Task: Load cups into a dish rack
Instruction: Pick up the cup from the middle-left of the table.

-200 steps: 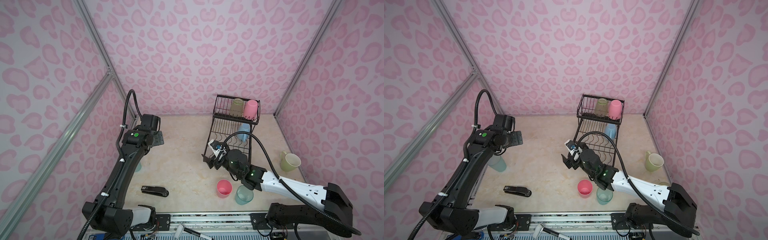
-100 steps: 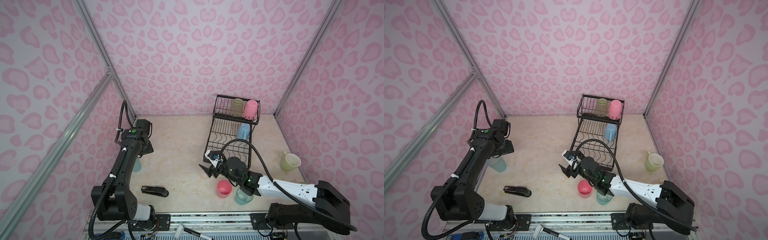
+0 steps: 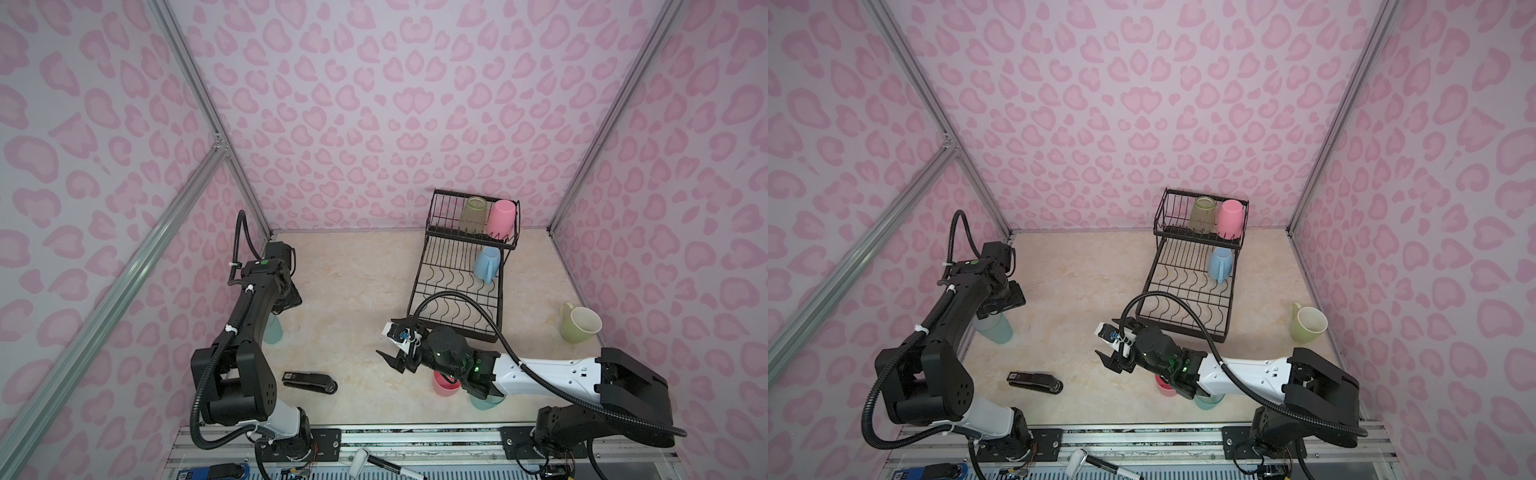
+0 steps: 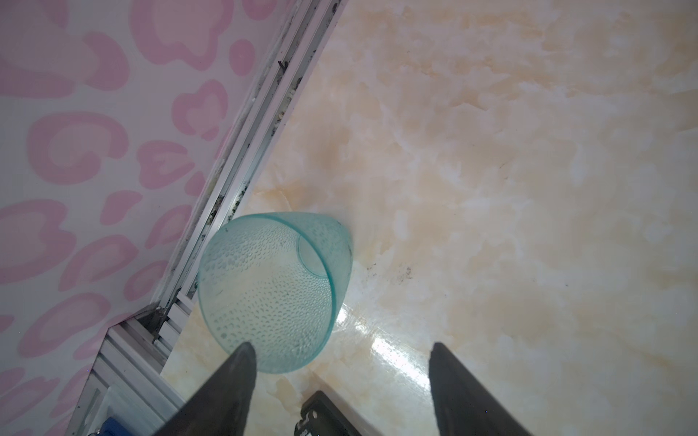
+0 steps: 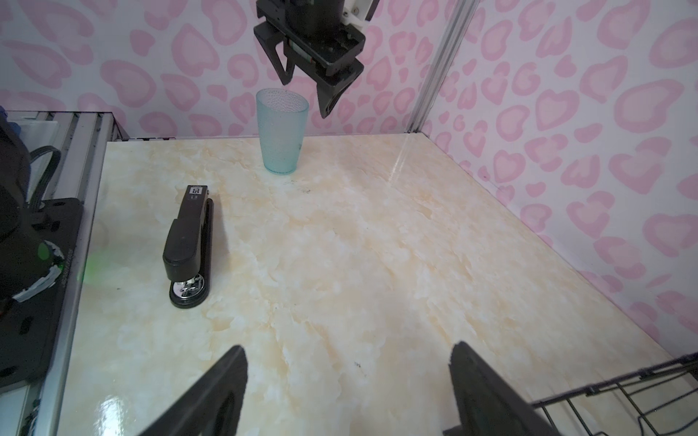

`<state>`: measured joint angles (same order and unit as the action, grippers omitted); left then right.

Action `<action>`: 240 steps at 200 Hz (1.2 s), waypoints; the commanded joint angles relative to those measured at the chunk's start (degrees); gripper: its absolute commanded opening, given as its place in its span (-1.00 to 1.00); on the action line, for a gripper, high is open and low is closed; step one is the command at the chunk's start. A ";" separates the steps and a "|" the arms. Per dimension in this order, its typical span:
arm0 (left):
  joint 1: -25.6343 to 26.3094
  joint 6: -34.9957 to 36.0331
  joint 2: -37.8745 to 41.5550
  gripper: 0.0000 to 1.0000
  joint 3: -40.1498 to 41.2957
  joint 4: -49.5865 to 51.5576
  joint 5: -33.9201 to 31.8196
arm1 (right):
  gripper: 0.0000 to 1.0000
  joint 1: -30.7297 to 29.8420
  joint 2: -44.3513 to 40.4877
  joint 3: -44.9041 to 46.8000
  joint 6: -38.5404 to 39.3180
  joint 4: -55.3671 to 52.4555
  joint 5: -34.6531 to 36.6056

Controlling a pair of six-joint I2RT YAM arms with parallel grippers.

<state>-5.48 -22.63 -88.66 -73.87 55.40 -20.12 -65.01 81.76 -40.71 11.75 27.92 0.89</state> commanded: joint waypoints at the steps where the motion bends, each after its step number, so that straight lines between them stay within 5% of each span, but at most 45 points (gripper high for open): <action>1: -1.09 0.25 -1.11 0.39 1.27 -2.37 0.94 | 0.67 -0.79 0.97 -0.68 -0.16 1.46 -0.44; 109: -4.20 1.44 -4.58 -0.38 3.38 -6.49 1.41 | 0.68 -1.43 2.62 -2.26 -1.68 0.79 1.39; 240: -4.38 2.02 -2.46 -0.89 4.14 -6.73 2.10 | 0.69 0.59 2.85 -2.52 -5.39 2.86 0.83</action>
<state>-9.78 -20.91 -92.77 -69.47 48.36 -17.52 -64.71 83.72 -42.81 7.66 29.34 3.31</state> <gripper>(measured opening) 0.091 0.844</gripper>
